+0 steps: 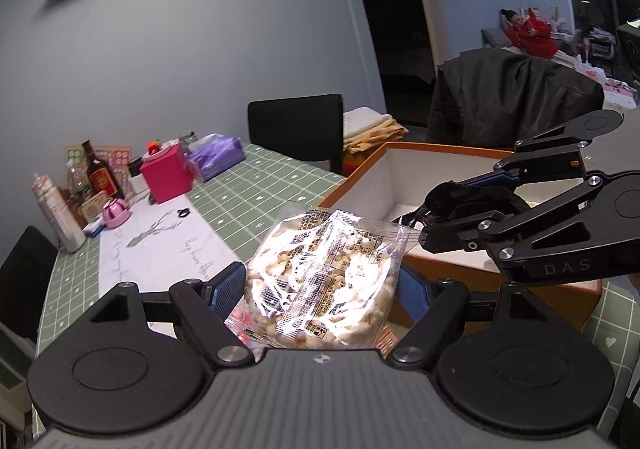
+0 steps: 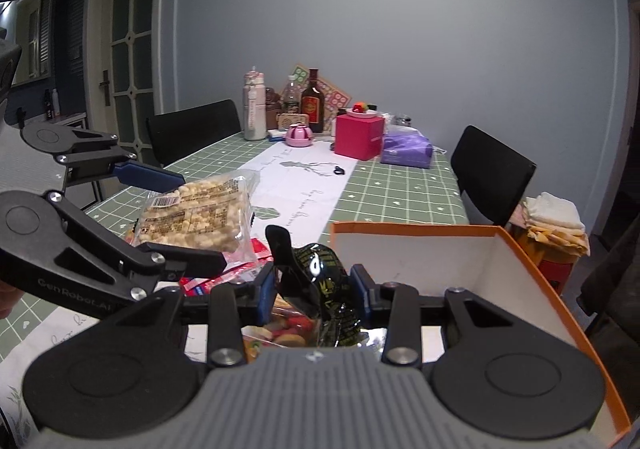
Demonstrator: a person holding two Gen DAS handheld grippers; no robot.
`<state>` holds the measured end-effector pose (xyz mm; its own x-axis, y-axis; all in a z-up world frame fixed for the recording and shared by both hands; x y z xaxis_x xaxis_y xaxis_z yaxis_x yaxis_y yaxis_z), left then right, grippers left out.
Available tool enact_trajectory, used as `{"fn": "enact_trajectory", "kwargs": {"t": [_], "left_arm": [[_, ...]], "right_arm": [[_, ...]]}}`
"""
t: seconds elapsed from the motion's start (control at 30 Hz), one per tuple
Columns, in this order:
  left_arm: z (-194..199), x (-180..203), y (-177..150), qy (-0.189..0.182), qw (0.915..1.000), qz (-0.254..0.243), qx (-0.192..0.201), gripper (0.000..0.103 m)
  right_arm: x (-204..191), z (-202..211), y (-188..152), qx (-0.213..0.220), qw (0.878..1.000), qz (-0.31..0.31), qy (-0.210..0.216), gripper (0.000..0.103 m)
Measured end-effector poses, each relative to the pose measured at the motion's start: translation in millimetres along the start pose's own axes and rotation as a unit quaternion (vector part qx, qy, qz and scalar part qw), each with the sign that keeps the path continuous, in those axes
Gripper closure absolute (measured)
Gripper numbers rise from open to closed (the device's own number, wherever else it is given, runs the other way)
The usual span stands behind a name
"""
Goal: Organize snacks
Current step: 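Carry the white puffed-snack bag and dark green bag toward the orange box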
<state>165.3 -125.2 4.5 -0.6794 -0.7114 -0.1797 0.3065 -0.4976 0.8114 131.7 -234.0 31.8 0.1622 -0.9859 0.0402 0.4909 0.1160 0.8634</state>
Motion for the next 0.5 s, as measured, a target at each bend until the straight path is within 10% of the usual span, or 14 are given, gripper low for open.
{"fn": "enact_trajectory", "kwargs": {"t": [0.5], "left_arm": [[-48.6,49.0,35.3,-0.040,0.9963,-0.074,-0.017,0.011]], "right_arm": [[79.6,-7.0,-9.6,-0.038,0.998,-0.044,-0.038,0.065]]}}
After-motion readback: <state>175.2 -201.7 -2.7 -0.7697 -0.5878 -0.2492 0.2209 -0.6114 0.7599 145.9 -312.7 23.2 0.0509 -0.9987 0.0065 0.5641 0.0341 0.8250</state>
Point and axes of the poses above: each gripper's, at about its wrist camera, not at the fingertips, and z roughly against the way its jaws point, x to its right, y to its top, the point moved 6 cm from there along -z, roughly the way its jaws point, and after that the axes turned 8 degrees about -y, right-handed, at the moved point
